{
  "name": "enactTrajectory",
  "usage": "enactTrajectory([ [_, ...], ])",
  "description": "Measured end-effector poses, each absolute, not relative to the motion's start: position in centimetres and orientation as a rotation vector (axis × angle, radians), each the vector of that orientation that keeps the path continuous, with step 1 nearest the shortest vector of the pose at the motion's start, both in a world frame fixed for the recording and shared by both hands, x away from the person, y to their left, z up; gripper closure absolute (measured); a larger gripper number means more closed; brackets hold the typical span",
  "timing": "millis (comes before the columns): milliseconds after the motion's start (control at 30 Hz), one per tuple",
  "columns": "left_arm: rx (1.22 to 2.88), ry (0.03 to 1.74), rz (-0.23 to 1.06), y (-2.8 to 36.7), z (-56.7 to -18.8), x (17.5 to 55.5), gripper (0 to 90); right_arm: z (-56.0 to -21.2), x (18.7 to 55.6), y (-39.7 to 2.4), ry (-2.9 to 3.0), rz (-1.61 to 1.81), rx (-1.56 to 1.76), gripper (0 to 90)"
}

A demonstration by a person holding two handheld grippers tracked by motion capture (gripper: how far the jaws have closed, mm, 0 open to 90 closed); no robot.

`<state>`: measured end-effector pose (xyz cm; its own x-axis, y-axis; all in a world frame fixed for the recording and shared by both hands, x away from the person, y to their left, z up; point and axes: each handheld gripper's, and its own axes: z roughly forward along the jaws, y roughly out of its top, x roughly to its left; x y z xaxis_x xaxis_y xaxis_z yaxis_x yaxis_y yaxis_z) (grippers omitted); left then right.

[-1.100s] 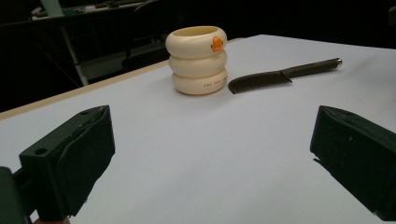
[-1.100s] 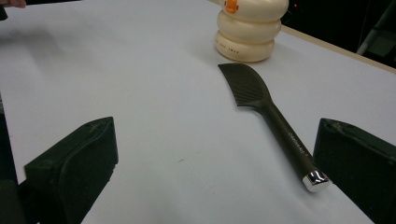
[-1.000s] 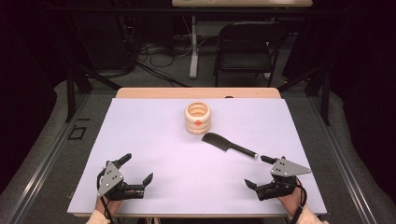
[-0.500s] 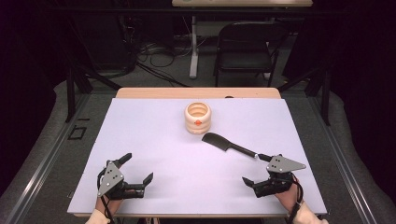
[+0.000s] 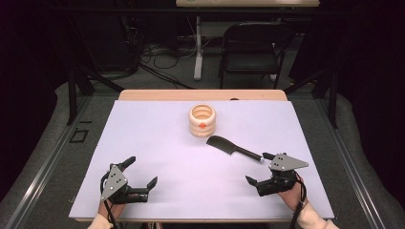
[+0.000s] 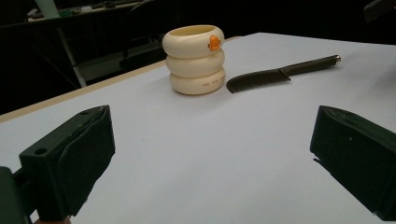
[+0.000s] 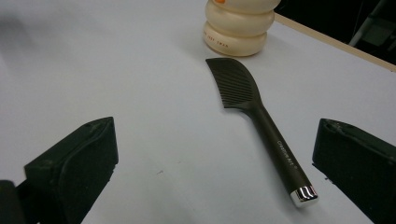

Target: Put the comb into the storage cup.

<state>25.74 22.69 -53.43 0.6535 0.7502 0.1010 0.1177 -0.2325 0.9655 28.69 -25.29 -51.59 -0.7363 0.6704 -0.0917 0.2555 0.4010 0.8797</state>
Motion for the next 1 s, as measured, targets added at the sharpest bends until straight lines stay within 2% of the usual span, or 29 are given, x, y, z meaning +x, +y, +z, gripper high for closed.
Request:
enactTrajectory([
  [1000,1.733,0.704,0.685,22.5,-53.6,26.2,0.2,-51.5,31.6,-24.1,2.318,1.189,0.792,0.0],
])
